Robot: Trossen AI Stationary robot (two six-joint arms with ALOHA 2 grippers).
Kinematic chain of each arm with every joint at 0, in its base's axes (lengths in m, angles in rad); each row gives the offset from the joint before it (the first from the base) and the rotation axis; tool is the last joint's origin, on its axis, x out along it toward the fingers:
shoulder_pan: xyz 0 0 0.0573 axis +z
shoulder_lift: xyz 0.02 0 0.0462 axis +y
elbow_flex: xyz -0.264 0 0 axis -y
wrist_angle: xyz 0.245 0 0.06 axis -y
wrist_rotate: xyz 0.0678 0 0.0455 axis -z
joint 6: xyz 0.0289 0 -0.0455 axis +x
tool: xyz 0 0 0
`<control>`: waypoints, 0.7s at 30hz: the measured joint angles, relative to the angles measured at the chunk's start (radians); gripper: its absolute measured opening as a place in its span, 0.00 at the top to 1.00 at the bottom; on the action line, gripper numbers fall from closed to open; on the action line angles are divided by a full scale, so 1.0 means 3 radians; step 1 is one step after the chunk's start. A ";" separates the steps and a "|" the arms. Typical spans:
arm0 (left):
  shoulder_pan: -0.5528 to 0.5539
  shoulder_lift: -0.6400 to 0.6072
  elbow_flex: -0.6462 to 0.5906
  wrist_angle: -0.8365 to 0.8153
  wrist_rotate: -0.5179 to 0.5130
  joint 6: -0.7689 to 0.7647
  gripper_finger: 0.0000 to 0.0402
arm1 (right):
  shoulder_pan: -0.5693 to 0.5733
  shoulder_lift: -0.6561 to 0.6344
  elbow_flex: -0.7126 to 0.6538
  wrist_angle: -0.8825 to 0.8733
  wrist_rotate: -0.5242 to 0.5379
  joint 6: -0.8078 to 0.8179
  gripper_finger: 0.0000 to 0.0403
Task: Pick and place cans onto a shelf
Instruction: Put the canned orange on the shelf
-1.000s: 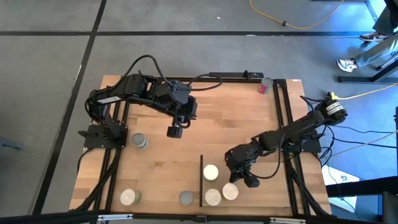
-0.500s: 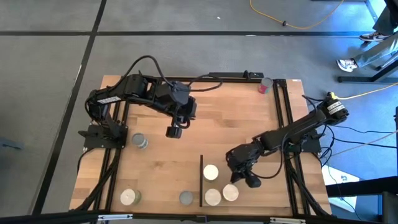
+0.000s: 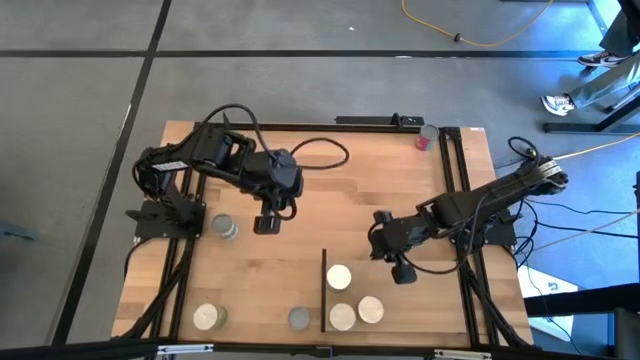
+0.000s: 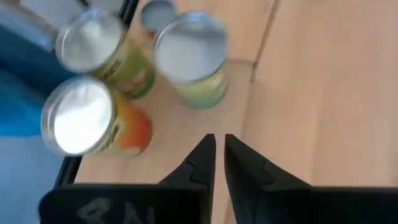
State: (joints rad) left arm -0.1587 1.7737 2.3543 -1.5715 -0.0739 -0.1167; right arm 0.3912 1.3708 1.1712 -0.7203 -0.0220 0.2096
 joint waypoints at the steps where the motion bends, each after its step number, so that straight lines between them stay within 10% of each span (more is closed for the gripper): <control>1: -0.0034 0.0000 0.0000 0.0000 0.0052 -0.0041 0.92 | -0.0011 0.0000 0.0076 -0.0048 0.0045 0.0027 0.91; 14: -0.0833 -0.0001 0.0000 0.0001 0.0204 -0.1715 0.92 | -0.0120 0.0004 0.0762 -0.0576 0.0692 -0.0017 0.91; 21: -0.1404 -0.0010 -0.0202 0.0008 0.0037 -0.3123 0.93 | -0.0118 0.0003 0.0845 -0.0615 0.0435 -0.0408 0.91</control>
State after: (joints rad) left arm -0.5797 1.7706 2.2936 -1.5692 -0.0628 -1.0535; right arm 0.3558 1.3716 1.4246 -0.9049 0.1085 0.0873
